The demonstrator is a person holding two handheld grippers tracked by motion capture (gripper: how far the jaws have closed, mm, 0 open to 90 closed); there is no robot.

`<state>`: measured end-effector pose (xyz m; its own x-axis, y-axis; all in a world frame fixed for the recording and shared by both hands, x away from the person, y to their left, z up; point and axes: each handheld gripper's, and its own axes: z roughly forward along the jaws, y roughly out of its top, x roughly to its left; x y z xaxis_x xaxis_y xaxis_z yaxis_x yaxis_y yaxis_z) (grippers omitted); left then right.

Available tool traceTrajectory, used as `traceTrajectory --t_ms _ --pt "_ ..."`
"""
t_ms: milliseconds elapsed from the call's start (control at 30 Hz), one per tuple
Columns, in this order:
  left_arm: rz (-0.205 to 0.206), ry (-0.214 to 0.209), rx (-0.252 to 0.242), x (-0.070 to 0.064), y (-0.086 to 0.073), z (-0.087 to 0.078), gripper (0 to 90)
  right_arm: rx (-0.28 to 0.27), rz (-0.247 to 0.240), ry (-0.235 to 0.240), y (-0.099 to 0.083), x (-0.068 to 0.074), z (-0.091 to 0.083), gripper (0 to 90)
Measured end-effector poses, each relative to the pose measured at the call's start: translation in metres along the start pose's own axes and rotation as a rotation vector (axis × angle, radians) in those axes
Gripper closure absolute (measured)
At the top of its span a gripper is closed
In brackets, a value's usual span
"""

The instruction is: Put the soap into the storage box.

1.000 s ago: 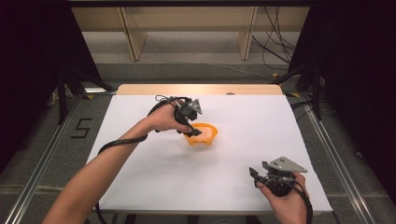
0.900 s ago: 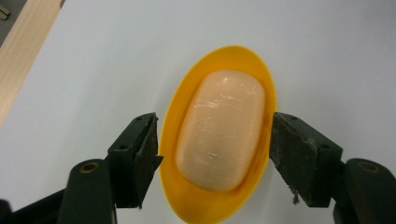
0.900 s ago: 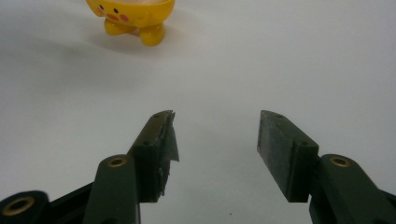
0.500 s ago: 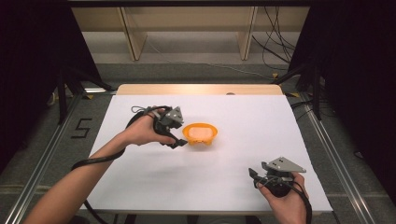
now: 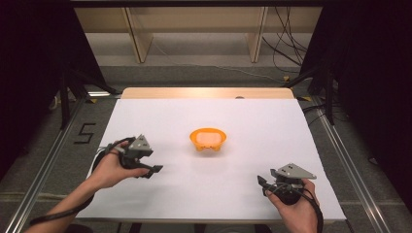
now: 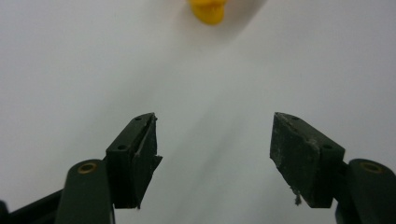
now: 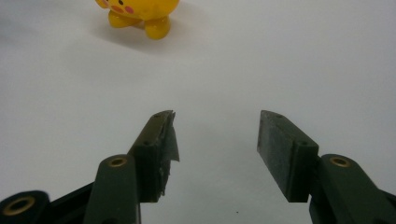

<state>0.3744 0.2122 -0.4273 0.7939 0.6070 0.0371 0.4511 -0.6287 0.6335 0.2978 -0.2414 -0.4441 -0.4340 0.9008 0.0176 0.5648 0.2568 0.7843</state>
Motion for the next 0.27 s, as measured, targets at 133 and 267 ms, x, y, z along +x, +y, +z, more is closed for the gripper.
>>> traceTrajectory --t_ms 133,267 --pt "-0.06 0.032 -0.04 -0.005 -0.034 -0.005 31.8 0.002 -0.007 0.008 0.001 0.002 0.002 46.4" --pt "-0.091 0.069 -0.058 -0.008 -0.053 -0.011 32.0 0.008 -0.005 0.011 0.002 0.003 0.003 46.3"
